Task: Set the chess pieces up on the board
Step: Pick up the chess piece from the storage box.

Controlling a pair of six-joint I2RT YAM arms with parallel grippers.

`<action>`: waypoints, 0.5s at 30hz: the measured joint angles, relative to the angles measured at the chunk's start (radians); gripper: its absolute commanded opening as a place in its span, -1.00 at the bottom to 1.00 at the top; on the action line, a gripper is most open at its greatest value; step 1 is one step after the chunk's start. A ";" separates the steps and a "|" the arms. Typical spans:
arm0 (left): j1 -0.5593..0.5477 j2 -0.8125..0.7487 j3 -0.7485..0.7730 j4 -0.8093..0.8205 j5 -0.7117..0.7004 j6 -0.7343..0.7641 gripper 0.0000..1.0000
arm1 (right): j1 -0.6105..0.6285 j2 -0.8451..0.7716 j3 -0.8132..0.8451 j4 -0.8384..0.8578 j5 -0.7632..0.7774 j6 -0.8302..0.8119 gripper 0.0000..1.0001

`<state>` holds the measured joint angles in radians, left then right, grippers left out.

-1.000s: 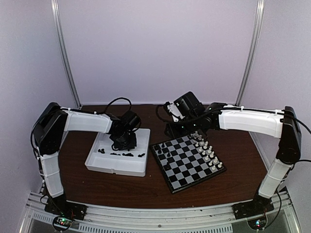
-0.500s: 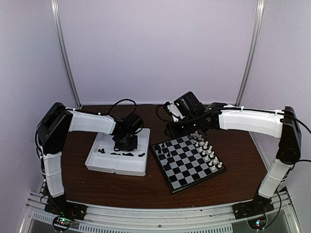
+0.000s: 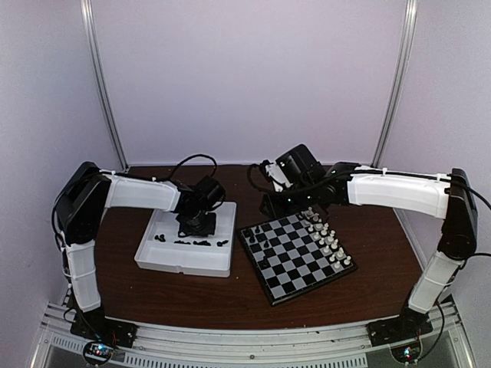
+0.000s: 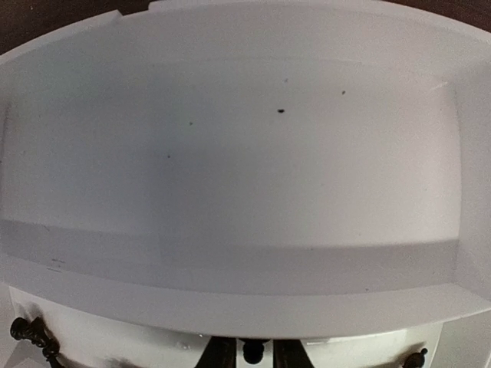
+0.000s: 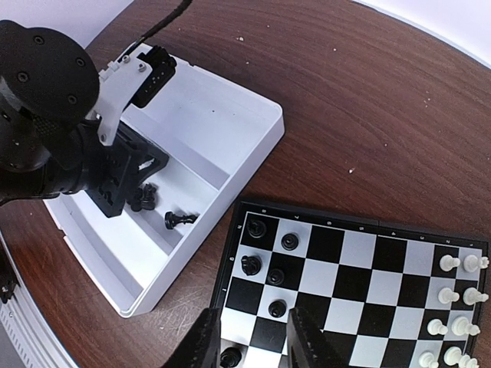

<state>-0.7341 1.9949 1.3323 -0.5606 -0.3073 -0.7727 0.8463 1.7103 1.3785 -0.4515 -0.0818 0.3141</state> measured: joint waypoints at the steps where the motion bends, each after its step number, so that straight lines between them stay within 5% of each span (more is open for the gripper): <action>1: 0.000 -0.014 -0.006 0.000 0.001 -0.002 -0.83 | 0.000 -0.003 -0.002 0.000 0.000 0.001 -0.35; 15: 0.003 -0.320 -0.146 0.180 0.214 -0.264 -0.77 | 0.013 -0.037 -0.202 0.299 -0.113 0.102 -0.35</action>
<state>-0.7311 1.6749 1.1862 -0.3805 -0.0933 -1.0367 0.8597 1.6737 1.1767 -0.1528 -0.1951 0.4164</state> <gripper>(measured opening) 0.135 0.326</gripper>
